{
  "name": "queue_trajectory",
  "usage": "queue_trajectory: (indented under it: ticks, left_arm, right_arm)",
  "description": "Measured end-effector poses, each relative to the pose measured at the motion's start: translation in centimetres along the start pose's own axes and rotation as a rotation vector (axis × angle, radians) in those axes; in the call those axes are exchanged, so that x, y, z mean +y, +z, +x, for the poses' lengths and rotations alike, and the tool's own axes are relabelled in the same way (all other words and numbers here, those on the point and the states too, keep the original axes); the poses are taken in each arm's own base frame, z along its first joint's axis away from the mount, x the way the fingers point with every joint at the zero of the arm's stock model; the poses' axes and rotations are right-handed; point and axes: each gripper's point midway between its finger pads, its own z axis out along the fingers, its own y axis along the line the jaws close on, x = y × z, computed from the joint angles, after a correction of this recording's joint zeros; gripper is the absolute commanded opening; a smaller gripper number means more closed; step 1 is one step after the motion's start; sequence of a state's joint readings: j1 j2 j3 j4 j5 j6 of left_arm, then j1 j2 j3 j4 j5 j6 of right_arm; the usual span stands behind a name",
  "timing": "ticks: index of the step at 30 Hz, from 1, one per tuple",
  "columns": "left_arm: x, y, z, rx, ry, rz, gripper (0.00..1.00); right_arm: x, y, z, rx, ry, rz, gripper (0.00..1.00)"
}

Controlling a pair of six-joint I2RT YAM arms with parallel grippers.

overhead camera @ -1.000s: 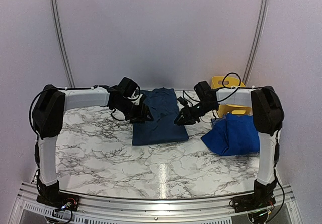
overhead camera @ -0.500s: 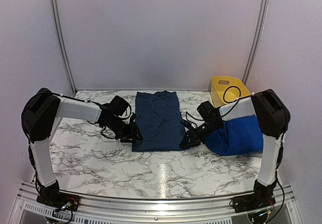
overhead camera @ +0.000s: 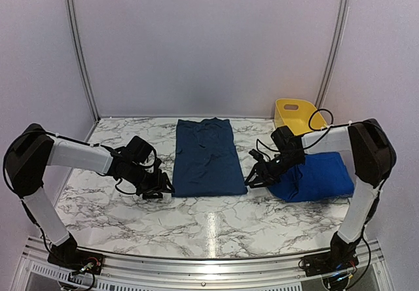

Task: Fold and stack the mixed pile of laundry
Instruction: Smooth out the 2/3-rectangle-folded T-shirt at the center of the board, then pick up the 2/3-rectangle-folded T-shirt from the center of the board.

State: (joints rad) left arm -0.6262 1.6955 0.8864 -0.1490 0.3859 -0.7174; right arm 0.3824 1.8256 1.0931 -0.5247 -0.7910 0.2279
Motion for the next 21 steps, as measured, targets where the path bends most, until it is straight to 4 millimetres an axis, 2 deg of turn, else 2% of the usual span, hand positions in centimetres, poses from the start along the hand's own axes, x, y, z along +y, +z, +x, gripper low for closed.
queue_trajectory:
  ticks: [5,10,18,19,21]
  left_arm:
    - [-0.7,1.1,0.2,-0.009,-0.023,0.055,0.49]
    - [-1.4,1.9,0.2,-0.022,-0.043,0.115,0.36]
    - [-1.5,3.1,0.1,-0.021,-0.057,0.133,0.0]
    - [-1.5,3.1,0.2,-0.019,-0.058,0.133,0.0]
    - [-1.7,3.2,0.3,-0.02,-0.051,0.137,0.0]
  right_arm:
    - [-1.8,1.3,1.3,0.027,0.054,0.016,0.36]
    - [-1.9,2.2,1.0,0.02,0.057,-0.002,0.33]
    - [-1.7,3.3,1.1,0.034,0.041,-0.013,0.03]
    - [-1.7,3.3,1.1,0.035,0.04,-0.012,0.0]
    - [-1.7,3.4,1.2,0.036,0.034,-0.01,0.0]
